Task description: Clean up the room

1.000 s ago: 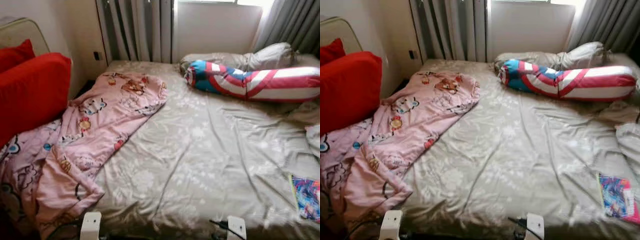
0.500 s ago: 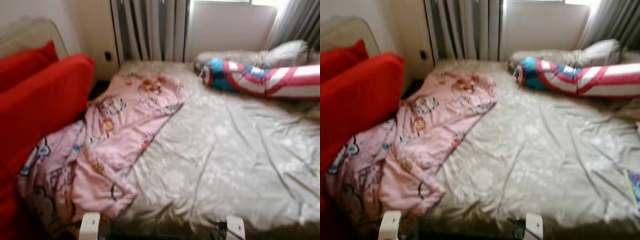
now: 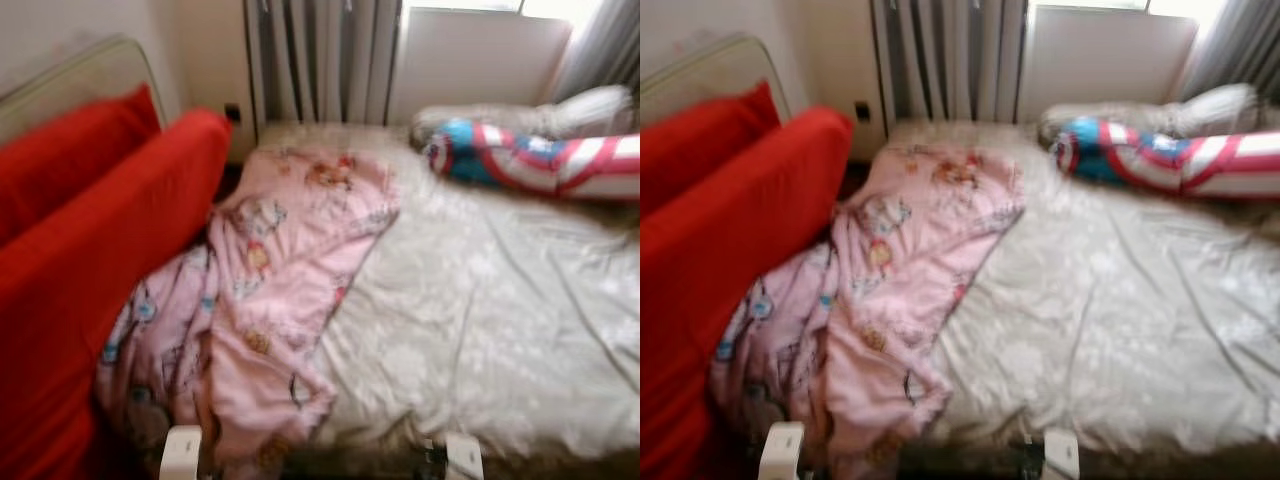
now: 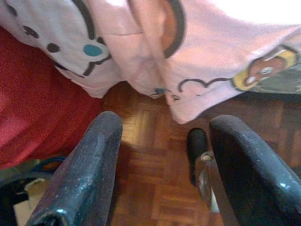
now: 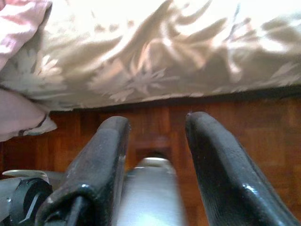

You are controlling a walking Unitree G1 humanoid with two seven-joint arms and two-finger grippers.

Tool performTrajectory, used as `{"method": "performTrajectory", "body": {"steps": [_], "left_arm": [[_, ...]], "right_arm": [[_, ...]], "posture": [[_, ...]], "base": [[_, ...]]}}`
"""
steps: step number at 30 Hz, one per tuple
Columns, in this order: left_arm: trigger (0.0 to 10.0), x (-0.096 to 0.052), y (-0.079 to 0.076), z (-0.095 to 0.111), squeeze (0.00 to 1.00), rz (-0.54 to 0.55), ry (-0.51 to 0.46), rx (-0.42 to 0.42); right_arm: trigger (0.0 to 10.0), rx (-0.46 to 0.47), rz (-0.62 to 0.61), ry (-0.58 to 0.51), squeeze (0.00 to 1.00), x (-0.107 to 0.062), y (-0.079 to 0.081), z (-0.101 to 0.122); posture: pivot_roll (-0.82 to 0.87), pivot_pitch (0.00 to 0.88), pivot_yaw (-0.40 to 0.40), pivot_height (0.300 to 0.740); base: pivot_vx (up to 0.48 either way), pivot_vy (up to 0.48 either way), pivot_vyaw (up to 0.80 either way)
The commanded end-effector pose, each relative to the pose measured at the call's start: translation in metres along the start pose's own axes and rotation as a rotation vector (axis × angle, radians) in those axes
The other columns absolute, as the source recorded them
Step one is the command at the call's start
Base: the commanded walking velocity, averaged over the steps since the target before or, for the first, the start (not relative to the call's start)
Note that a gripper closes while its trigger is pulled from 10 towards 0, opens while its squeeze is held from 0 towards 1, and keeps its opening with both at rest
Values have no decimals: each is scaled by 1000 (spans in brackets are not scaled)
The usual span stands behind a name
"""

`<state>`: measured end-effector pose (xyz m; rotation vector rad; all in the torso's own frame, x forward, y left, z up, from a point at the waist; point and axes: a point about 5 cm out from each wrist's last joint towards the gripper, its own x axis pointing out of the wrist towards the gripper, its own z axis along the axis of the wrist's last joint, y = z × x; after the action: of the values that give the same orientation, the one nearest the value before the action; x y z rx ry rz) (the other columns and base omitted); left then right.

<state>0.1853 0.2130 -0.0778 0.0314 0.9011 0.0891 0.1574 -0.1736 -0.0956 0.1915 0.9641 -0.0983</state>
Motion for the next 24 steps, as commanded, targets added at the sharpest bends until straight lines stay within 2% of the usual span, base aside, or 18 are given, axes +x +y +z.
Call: {"method": "performTrajectory", "body": {"steps": [1,5,24], "left_arm": [[10000,0,-5,-2,0,-15,9,22],[10000,0,-5,-1,0,-14,7,20],[10000,0,-4,-1,0,-17,7,27]], "right_arm": [[10000,2,-20,20,0,-3,-10,-9],[10000,-13,-21,13,0,-4,-14,-8],[10000,-5,-21,6,0,-4,-17,-4]], "posture": [[-43,12,-12,740],[-40,16,-14,740],[-38,24,-10,740]], "base": [[0,0,0],[0,0,109],[0,0,740]]}}
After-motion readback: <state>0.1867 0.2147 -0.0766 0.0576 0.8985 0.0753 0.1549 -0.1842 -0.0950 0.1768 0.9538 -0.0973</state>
